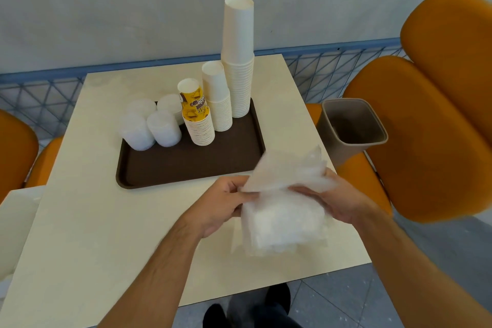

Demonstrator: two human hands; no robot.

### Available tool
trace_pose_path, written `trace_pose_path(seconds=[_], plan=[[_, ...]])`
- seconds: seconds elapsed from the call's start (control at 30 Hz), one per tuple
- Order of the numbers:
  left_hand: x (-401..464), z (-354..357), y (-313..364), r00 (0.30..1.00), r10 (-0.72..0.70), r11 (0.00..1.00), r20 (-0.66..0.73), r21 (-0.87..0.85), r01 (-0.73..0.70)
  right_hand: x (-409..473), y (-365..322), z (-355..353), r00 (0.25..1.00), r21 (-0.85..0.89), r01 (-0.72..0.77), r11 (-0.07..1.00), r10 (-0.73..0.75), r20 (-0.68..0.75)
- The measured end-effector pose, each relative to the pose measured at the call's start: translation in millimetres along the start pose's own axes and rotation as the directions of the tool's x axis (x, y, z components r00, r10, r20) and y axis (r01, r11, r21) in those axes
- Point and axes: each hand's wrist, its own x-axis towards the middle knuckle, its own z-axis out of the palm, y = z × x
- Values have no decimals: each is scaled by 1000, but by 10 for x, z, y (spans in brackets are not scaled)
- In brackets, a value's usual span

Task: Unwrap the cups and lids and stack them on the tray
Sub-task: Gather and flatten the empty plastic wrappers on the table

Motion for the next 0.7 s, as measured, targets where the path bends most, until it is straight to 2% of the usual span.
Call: trace_pose_path(seconds=[0.03,0.13,0.23,0.33,0.43,0.5,0.57,0.6,0.63,0.67,0.7], plan=[[-3,-2,38,1000,14,1000,-4,-16,-14,-11,-61,-7,999,-51,21,998,-20,33],[-36,-61,154,999,28,992,18,-126,-26,13,-224,-25,1000,-174,23,985,-22,8],[-58,-144,280,978,11,974,208,-225,37,15,-349,-15,996,-226,63,972,-46,78],[-14,-125,411,948,-88,993,307,-47,107,3,-453,21,982,-280,118,953,-70,173],[30,-29,500,901,-135,977,412,209,51,17,-545,96,948,-371,207,905,-92,306],[51,4,496,897,-134,968,422,251,27,22,-547,89,963,-381,203,902,-113,244],[49,33,467,930,-59,986,364,164,-2,36,-463,20,988,-231,152,961,-155,8],[53,47,446,948,-12,995,317,102,-21,56,-380,-23,985,-83,115,990,-124,-121],[56,67,420,964,28,999,263,34,-38,64,-281,-48,974,102,58,993,-34,-223],[66,87,391,976,60,998,209,-30,-55,61,-181,-38,967,276,-11,961,81,-243],[90,105,353,983,84,994,164,-85,-71,66,-45,-21,970,431,-94,898,179,-161]])
